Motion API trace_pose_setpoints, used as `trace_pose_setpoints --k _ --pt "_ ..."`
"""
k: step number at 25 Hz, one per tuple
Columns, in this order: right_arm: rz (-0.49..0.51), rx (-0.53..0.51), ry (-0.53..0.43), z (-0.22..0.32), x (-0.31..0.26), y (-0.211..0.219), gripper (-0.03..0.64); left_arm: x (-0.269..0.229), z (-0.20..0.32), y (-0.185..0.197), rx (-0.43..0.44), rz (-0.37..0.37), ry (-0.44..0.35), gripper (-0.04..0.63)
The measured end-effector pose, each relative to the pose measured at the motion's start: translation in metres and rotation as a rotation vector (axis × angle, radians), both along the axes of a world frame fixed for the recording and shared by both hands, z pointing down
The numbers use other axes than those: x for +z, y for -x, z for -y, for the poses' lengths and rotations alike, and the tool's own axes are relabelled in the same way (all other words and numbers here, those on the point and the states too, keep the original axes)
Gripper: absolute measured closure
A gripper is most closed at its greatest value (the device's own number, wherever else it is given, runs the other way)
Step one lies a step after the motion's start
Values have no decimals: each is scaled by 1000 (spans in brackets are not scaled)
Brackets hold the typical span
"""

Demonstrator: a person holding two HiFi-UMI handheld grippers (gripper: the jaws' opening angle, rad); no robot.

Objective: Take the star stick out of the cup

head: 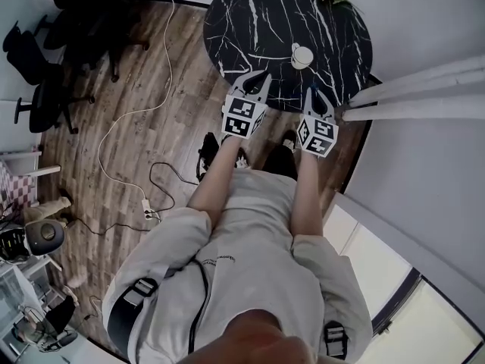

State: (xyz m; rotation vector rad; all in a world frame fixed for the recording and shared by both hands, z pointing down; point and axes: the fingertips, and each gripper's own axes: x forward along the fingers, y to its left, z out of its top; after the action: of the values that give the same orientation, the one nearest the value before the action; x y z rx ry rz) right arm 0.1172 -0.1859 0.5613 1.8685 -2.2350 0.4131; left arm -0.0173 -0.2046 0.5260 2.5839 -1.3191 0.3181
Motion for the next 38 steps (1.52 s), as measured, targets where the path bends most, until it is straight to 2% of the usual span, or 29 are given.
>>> trace_pose_setpoints --k 23,38 --pt "-74 -4 51 3 28 10 574 16 4 7 18 17 24 571" --pt "-65 9 59 9 27 12 574 13 13 9 30 4 27 571"
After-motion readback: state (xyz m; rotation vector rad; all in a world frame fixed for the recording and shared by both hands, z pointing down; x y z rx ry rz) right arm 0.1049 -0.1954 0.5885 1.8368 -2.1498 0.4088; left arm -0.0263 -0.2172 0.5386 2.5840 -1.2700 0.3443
